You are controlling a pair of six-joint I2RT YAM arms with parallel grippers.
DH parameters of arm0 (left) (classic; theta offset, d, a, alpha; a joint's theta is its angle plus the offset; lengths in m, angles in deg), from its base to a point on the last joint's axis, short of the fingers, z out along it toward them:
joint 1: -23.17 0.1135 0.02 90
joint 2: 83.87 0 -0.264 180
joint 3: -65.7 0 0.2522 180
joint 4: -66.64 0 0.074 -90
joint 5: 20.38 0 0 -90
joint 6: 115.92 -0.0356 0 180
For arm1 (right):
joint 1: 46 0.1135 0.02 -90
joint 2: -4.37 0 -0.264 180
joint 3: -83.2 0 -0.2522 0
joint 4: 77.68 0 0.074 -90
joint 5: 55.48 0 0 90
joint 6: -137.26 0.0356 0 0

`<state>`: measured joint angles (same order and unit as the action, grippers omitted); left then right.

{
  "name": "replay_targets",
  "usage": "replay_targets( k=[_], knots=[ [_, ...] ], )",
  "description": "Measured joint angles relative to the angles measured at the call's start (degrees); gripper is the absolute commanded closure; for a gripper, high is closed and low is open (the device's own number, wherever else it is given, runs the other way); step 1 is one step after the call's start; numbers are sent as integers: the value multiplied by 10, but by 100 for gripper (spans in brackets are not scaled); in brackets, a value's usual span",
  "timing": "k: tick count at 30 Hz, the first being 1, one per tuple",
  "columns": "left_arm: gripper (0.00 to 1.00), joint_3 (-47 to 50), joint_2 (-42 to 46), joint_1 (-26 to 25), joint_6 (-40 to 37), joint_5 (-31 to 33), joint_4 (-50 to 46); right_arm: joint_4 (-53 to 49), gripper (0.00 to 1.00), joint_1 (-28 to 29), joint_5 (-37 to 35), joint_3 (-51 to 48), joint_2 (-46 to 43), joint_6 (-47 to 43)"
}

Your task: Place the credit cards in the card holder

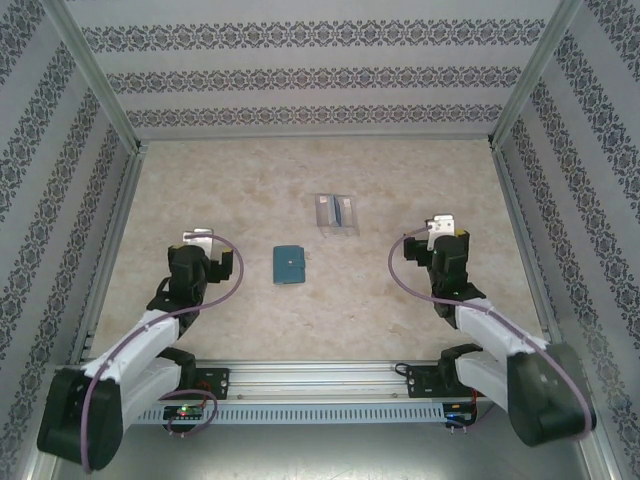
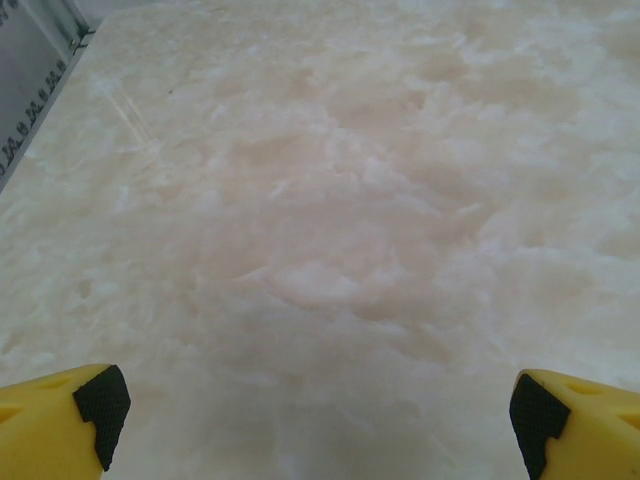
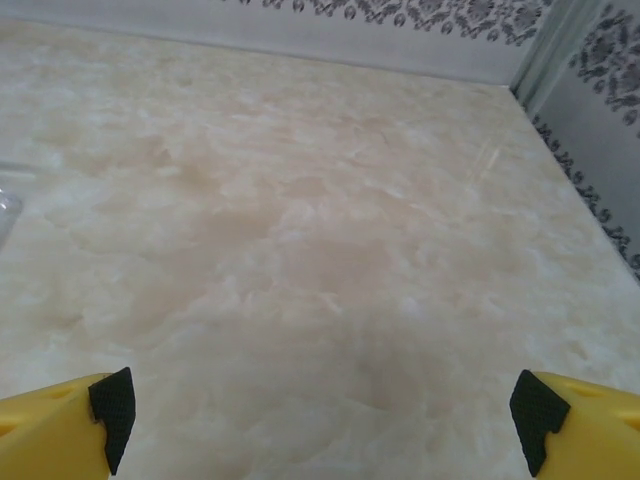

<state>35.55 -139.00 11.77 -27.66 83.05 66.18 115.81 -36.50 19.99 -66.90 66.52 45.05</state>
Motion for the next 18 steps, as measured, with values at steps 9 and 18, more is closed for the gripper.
replay_targets(
  k=[9, 18],
  knots=[
    [1, 3, -181, 97, 1, -88, 212, 143, 2, -87, 108, 12, 147, 10],
    [0, -58, -342, 134, 26, -154, 311, 228, 2, -85, 105, 33, 247, 35]
  ],
)
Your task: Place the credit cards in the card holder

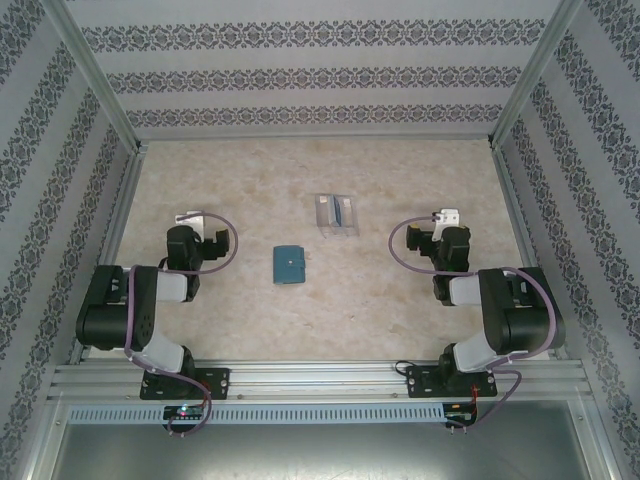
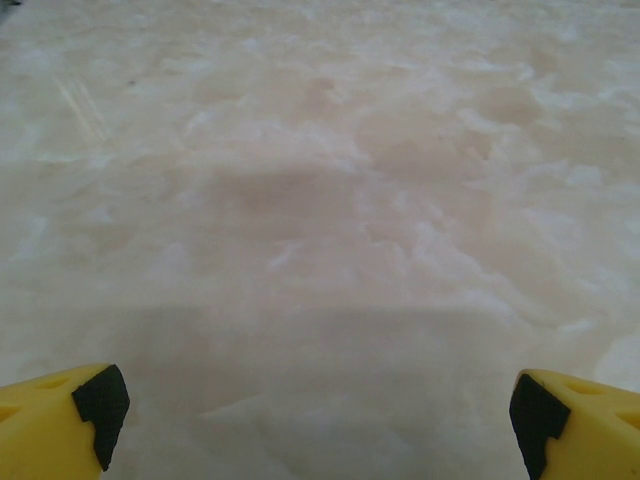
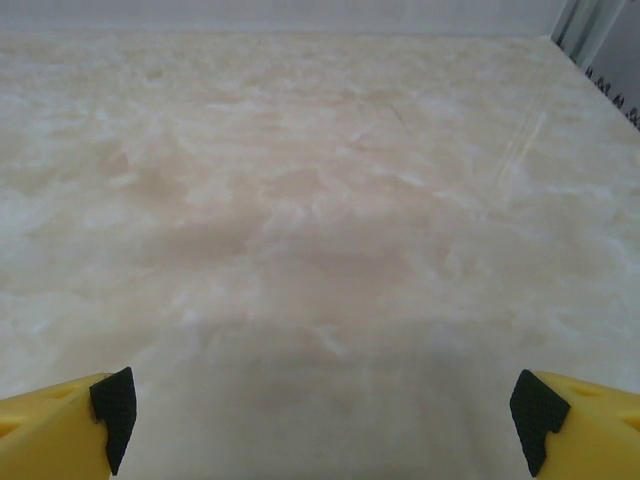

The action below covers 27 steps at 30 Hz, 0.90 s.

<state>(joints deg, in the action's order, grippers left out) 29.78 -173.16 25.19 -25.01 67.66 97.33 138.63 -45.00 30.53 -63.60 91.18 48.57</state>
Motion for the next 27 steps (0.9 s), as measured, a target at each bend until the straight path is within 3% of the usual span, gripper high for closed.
replay_targets(
  k=[27],
  knots=[
    [0, -6, 0, -6, -1, -8, 10, 3, 2, 0, 4, 16, 0, 0]
  ],
)
